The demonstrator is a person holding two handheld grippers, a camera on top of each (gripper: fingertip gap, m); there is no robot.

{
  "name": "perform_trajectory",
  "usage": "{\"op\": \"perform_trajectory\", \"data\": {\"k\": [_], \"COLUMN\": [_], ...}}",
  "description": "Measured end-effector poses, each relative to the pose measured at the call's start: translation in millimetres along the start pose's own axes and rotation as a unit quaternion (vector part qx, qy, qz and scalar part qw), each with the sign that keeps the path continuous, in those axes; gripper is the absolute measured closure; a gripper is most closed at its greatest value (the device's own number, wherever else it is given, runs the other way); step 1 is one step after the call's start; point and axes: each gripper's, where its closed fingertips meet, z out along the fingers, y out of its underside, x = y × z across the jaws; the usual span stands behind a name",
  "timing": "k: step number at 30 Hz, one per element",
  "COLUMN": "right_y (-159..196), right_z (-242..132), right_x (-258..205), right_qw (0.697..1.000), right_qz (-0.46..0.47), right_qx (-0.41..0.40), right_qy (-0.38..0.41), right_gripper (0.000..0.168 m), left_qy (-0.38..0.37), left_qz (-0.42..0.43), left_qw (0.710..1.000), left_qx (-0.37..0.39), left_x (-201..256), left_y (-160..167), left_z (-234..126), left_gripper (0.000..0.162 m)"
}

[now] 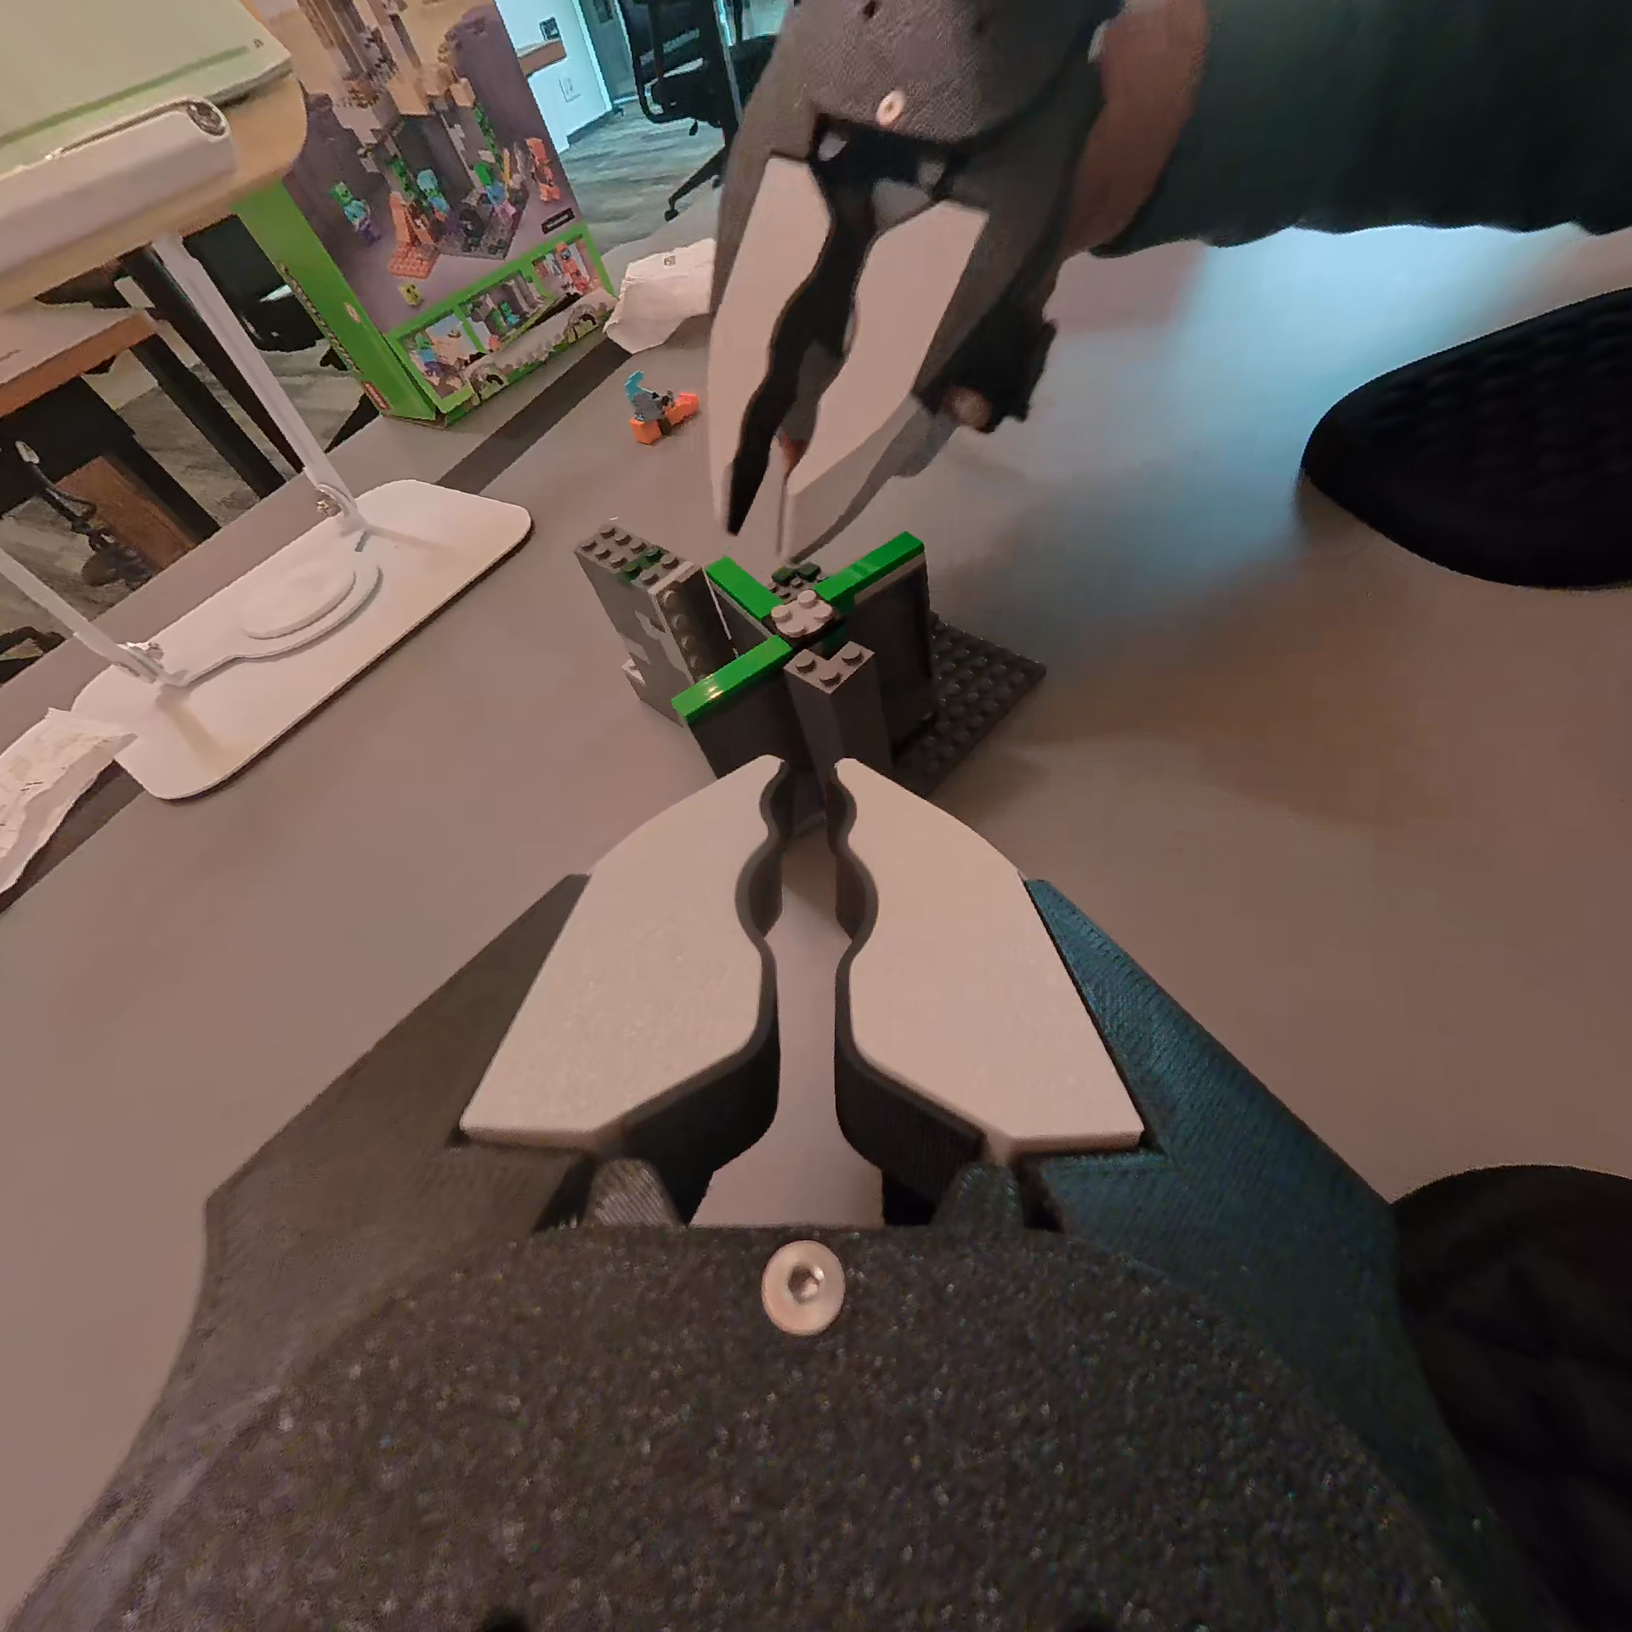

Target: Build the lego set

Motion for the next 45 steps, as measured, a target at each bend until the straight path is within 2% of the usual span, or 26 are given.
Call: {"op": "perform_trajectory", "data": {"k": [4, 9, 14, 19, 30, 35, 40, 45], "right_y": [-9, -7, -16, -16, 6, 7, 9, 9], "right_z": [-17, -14, -22, -12, -10, -4, -4, -4], "right_x": [-34, -44, -49, -53, -18, -15, -21, -24], "right_qw": [0.999, 0.999, 1.000, 0.999, 0.997, 0.999, 0.999, 0.998], "right_qz": [-0.003, -0.032, -0.008, 0.017, -0.008, -0.009, -0.026, -0.062], "right_qx": [0.037, 0.019, 0.026, 0.013, -0.022, -0.028, -0.023, -0.010], "right_qy": [-0.040, -0.004, -0.001, 0.039, 0.079, 0.042, 0.014, -0.006], "right_gripper": [0.140, 0.137, 0.135, 0.133, 0.137, 0.139, 0.158, 0.159], "left_qy": [0.000, 0.000, -0.004, -0.003, -0.005, -0.010, -0.009, -0.002], "left_qz": [-0.002, -0.001, -0.004, -0.005, -0.008, -0.012, -0.015, -0.016], "left_qw": [1.000, 1.000, 1.000, 1.000, 1.000, 1.000, 1.000, 1.000], "left_qx": [-0.002, -0.003, 0.000, -0.002, 0.000, 0.001, 0.000, -0.004], "left_x": [-1, 0, -1, -1, -3, -6, -7, -5], "left_y": [2, 2, 1, 3, 4, 5, 6, 9], "left_z": [2, 2, 1, 2, 1, -1, 0, 2], "left_gripper": [0.155, 0.155, 0.155, 0.156, 0.155, 0.155, 0.156, 0.156]}}
